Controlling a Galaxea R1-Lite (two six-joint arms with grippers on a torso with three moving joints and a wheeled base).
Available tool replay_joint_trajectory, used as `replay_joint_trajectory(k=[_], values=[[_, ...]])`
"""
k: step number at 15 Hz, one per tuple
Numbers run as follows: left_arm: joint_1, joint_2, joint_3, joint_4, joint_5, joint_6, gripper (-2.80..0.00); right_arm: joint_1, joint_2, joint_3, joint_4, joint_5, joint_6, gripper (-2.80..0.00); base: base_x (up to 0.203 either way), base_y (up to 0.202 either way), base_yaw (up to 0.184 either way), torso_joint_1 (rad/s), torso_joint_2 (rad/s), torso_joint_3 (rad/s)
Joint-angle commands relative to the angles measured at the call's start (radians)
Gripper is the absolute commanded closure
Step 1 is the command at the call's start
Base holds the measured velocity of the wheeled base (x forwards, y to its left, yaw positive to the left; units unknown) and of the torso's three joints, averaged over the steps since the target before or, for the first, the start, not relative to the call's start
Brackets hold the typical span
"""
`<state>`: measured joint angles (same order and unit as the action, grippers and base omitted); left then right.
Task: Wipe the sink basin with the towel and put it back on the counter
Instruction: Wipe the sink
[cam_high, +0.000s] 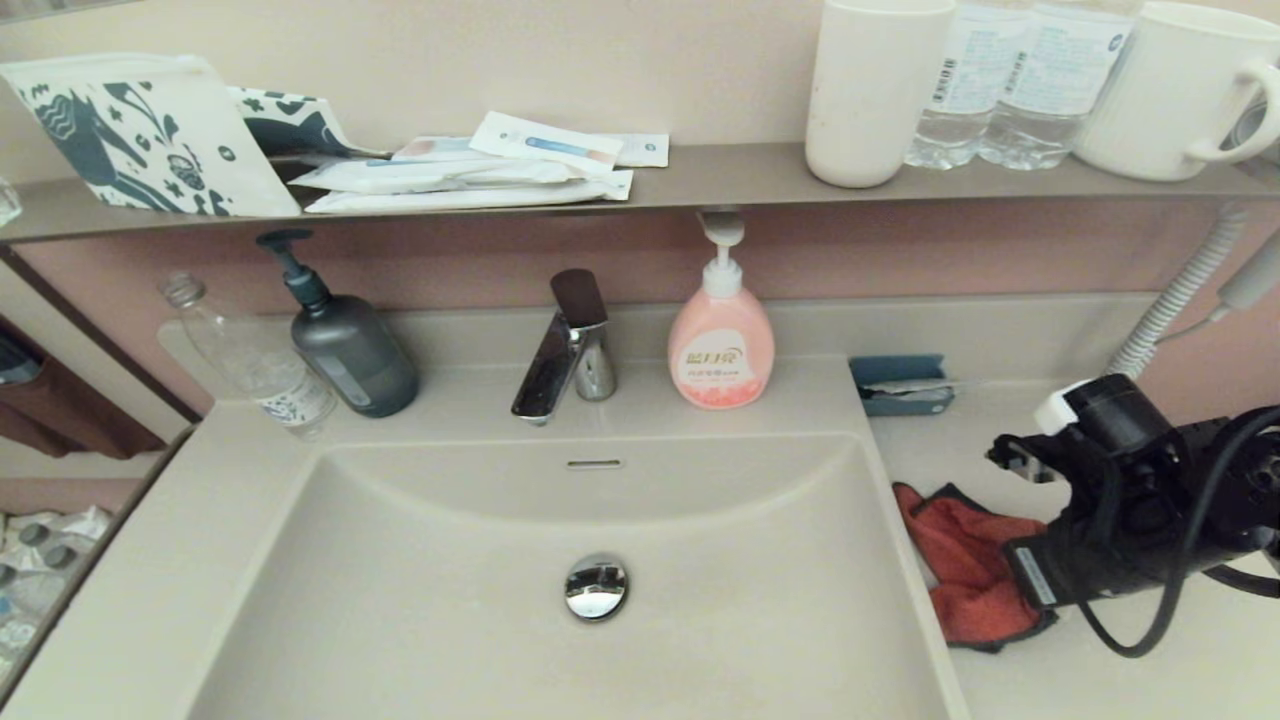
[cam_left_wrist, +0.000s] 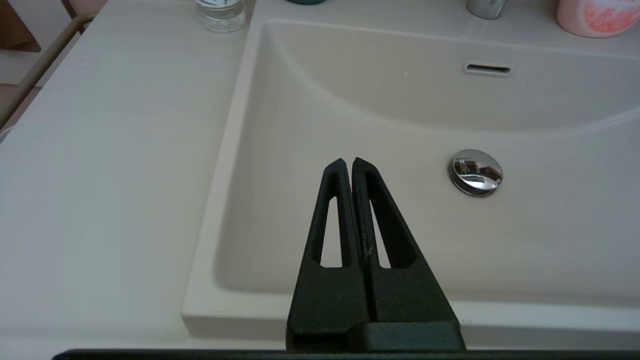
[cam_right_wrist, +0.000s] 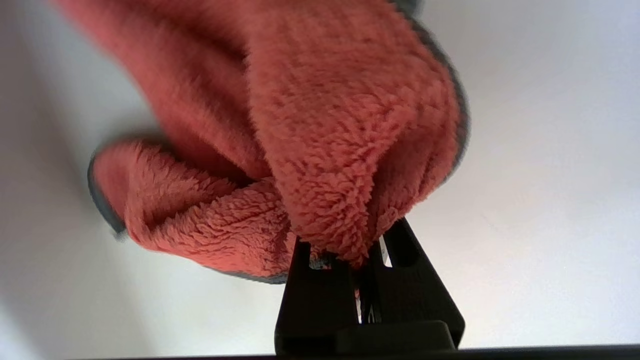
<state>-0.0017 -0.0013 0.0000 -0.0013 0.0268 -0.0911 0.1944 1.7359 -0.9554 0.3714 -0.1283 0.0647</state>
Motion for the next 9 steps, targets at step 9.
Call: replay_joint_trajectory(k=[9], values=[[0.0, 0.001, -0.001, 0.0, 0.001, -0.001, 0.0, -0.333, -0.032, 0.029, -0.019, -0.036, -0.199, 0.0, 0.0, 0.0, 0.0, 0.0, 0.0, 0.0]])
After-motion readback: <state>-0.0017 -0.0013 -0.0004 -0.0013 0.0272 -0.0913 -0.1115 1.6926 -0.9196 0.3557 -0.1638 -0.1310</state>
